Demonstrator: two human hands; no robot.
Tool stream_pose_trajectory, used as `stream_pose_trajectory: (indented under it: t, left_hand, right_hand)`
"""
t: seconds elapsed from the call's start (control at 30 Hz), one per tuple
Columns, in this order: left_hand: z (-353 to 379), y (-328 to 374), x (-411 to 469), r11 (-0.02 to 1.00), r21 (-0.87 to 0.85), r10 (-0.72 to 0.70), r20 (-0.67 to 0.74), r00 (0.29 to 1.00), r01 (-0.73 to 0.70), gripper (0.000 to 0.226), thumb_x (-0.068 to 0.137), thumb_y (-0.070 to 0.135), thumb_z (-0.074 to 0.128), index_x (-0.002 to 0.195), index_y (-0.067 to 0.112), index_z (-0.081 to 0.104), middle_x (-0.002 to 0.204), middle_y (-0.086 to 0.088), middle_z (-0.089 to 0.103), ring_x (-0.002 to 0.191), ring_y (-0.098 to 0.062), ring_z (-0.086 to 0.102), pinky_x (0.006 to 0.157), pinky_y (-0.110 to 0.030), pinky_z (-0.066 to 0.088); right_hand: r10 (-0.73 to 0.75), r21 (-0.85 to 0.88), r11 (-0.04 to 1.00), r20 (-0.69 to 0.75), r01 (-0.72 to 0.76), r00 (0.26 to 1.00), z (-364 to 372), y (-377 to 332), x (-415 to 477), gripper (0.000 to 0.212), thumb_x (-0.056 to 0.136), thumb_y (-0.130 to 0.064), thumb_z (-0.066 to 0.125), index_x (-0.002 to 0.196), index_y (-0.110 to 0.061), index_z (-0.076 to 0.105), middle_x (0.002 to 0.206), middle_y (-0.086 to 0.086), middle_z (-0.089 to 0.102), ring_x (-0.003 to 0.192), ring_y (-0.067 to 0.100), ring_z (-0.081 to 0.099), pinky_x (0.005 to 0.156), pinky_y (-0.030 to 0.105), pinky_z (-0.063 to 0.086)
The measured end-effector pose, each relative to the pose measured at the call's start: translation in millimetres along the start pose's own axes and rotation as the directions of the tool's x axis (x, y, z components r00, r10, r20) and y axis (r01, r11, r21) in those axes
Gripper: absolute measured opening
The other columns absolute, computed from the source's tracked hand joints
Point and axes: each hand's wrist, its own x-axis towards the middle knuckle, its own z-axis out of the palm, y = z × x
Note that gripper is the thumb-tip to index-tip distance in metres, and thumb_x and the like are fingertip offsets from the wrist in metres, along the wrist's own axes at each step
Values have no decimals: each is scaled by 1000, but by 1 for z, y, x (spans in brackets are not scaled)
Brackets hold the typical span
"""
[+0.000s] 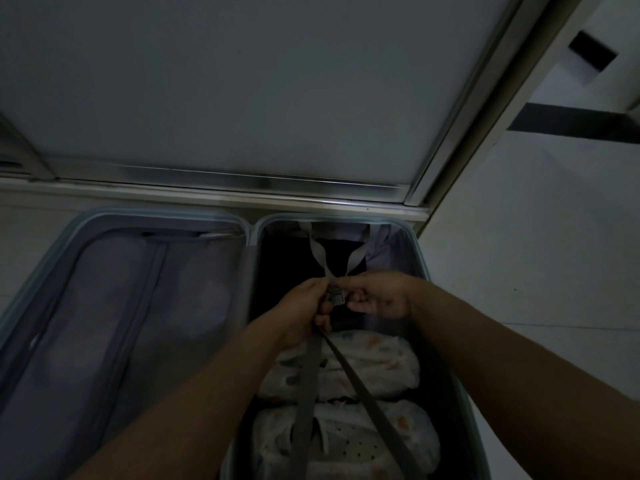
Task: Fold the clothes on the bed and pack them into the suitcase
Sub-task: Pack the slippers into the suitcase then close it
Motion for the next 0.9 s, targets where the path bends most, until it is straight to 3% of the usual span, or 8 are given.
stream_pose_trajectory:
  t: [0.07, 0.17, 0.3, 0.4, 0.6, 0.73, 0.9]
  left_hand:
    - [-3, -1, -4, 992, -92, -75, 105, 992, 85, 22, 100, 13, 34, 103, 5, 53, 64, -5, 46, 45, -12, 37, 47, -25, 36]
    - [-11, -6, -12, 996, 21, -92, 155, 984, 90, 17, 97, -4, 39, 100, -2, 56, 70, -9, 57, 51, -16, 54, 53, -26, 50]
    - [-12, -10, -18, 1000, -3, -3, 164, 986, 4, 18, 99, -2, 41, 104, -4, 58, 85, -14, 65, 63, -17, 67, 59, -26, 58]
    - [-11, -14, -18, 998, -34, 66, 150, 987, -61, 20, 100, 0, 40, 103, 0, 60, 85, -14, 69, 67, -19, 70, 62, -28, 59]
    - [-5, -19, -17, 992, -12, 129, 73, 989, -128, 22, 101, 1, 39, 113, 0, 57, 90, -13, 70, 68, -21, 72, 63, -30, 60]
    - [-1, -17, -14, 988, -30, 150, 22, 988, -149, 22, 101, 2, 41, 101, 3, 63, 82, -8, 73, 69, -21, 72, 60, -30, 59]
    - [4, -13, -9, 988, 26, 152, 44, 987, -153, 21, 101, 1, 41, 102, 4, 63, 83, -9, 72, 67, -21, 72, 61, -30, 60]
  right_hand:
    - [15, 2, 1000, 24, -15, 1000, 1, -3, 1, 8, 94, -9, 60, 97, -3, 65, 68, 2, 61, 59, 6, 50, 62, 23, 59]
    - [-21, 3, 1000, -19, 21, 1000, 6, -6, 0, 9, 96, -10, 56, 94, -6, 64, 82, 4, 64, 75, 9, 58, 57, 20, 56]
    - [-100, -78, 993, -87, 93, 991, 13, -1, 1, 12, 96, -13, 58, 85, -11, 63, 72, 0, 65, 66, 5, 58, 51, 14, 50]
    - [-194, -163, 971, -127, 173, 973, 15, 7, 3, 17, 95, -15, 60, 79, -12, 65, 68, -1, 64, 57, 3, 56, 49, 14, 45]
    - [-336, -153, 939, -213, 309, 917, 20, 14, 6, 28, 93, -12, 63, 65, -7, 61, 50, 2, 58, 39, 6, 49, 43, 18, 40]
    - [-349, -195, 932, -256, 305, 902, 20, 16, 9, 27, 91, -15, 67, 65, -10, 61, 50, 1, 53, 45, 8, 50, 46, 20, 43]
    - [-303, -49, 953, -243, 300, 922, 15, 18, 5, 28, 94, -10, 61, 66, -7, 58, 48, 2, 48, 43, 10, 48, 43, 19, 45]
